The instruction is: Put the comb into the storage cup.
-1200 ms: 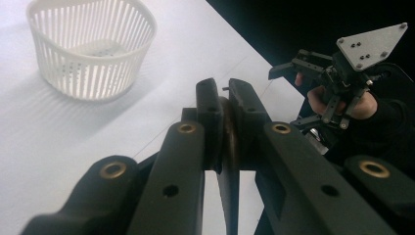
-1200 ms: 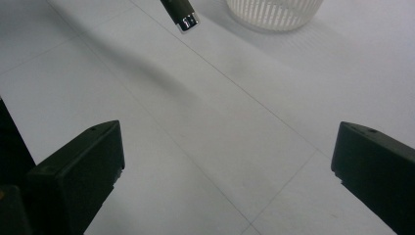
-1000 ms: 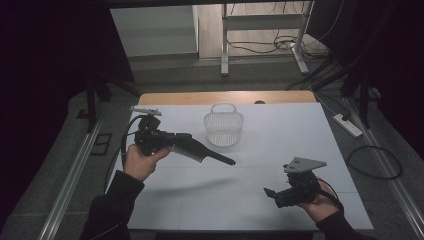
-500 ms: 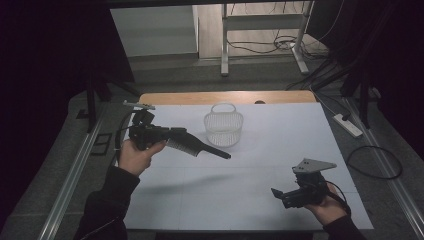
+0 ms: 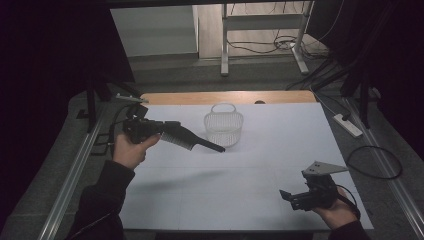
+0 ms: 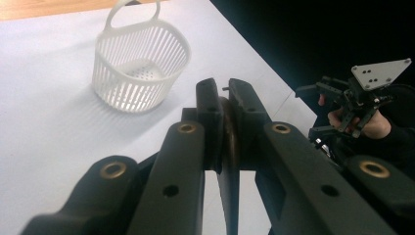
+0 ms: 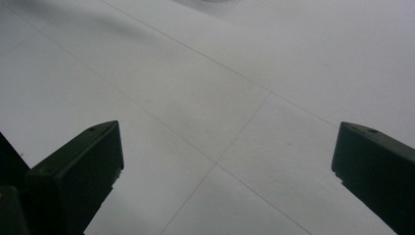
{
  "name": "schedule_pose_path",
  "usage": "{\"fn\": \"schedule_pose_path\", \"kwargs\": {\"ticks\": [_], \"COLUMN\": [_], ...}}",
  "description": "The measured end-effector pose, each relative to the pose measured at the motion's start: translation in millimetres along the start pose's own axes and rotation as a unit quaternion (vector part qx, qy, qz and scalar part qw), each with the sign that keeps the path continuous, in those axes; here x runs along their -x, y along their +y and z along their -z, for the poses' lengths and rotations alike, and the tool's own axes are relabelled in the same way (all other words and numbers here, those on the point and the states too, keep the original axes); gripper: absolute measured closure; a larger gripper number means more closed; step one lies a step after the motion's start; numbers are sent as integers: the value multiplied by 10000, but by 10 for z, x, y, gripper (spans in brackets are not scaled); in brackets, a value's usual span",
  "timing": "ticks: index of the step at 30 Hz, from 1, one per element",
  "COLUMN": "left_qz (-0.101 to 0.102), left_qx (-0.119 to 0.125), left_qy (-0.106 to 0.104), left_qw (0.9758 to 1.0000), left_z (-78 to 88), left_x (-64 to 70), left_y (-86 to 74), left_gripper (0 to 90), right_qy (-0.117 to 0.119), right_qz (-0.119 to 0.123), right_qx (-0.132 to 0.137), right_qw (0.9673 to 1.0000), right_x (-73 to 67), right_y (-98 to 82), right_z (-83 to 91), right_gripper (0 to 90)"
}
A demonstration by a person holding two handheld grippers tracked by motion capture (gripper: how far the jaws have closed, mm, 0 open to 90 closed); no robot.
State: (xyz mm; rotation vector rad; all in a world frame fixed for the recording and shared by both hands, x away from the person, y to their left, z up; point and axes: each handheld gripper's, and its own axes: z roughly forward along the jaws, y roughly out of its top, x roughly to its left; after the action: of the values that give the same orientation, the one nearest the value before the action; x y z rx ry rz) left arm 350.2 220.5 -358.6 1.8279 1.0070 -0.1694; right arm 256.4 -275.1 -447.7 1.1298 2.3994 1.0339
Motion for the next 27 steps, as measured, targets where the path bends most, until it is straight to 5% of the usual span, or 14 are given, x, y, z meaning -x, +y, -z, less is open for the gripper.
{"fn": "schedule_pose_path", "kwargs": {"ticks": [18,27], "left_qz": [116,139], "left_qx": [76,117], "left_qy": [141,216], "left_qw": [9998,9996], "left_z": [117,156], "left_x": [-104,-129], "left_y": [157,216], "left_gripper": [837,837], "right_qy": [-338,-466], "right_qz": [-567,-509], "right_qx": [-136,-324], "right_qw": [9977,9971], "right_x": [167,144], "right_y": [-189,-217], "right_z": [197,247], "right_gripper": [0,0]}}
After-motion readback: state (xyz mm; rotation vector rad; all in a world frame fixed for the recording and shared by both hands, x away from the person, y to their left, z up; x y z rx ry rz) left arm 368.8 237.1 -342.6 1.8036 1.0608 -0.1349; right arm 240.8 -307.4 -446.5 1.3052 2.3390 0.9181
